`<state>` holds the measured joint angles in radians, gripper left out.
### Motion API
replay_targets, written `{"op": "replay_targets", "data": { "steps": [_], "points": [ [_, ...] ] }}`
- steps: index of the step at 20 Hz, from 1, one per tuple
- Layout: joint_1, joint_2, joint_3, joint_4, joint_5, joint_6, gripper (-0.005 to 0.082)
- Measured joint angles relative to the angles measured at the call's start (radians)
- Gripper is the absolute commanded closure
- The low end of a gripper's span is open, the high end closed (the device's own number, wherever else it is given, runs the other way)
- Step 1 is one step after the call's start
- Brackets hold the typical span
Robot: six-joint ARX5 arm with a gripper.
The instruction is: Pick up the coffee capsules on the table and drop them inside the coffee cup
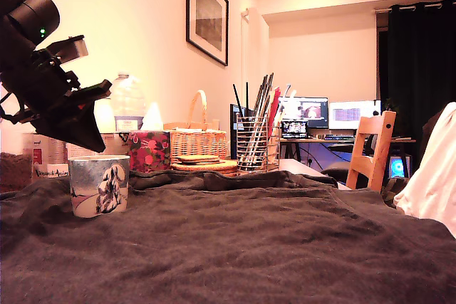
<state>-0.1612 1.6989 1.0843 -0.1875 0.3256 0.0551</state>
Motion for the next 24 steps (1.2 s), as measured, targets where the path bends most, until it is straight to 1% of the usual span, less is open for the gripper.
{"op": "replay_targets", "data": {
  "steps": [2,4,5,7,8,12,14,16,19,22,24],
  "points": [
    [0.000,-0.001,0.000,0.005,0.007,-0.001,0.0793],
    [0.000,-0.004,0.000,0.016,0.009,-0.025,0.0793],
    [0.000,-0.007,0.000,0.016,0.011,-0.026,0.0793],
    [0.000,-0.016,0.000,0.022,0.017,-0.042,0.0793],
    [0.000,-0.019,0.000,0.026,0.024,-0.049,0.0793],
    [0.000,-0.023,0.000,0.023,0.067,-0.053,0.0793],
    [-0.002,-0.023,0.000,0.023,0.069,-0.055,0.0793],
    [-0.002,-0.024,0.000,0.022,0.071,-0.072,0.0793],
    [-0.002,-0.033,0.000,0.022,0.087,-0.072,0.0793],
    [-0.007,-0.036,0.000,0.023,0.089,-0.072,0.0793],
    [-0.013,-0.036,0.000,0.024,0.089,-0.057,0.0793]
  ]
}}
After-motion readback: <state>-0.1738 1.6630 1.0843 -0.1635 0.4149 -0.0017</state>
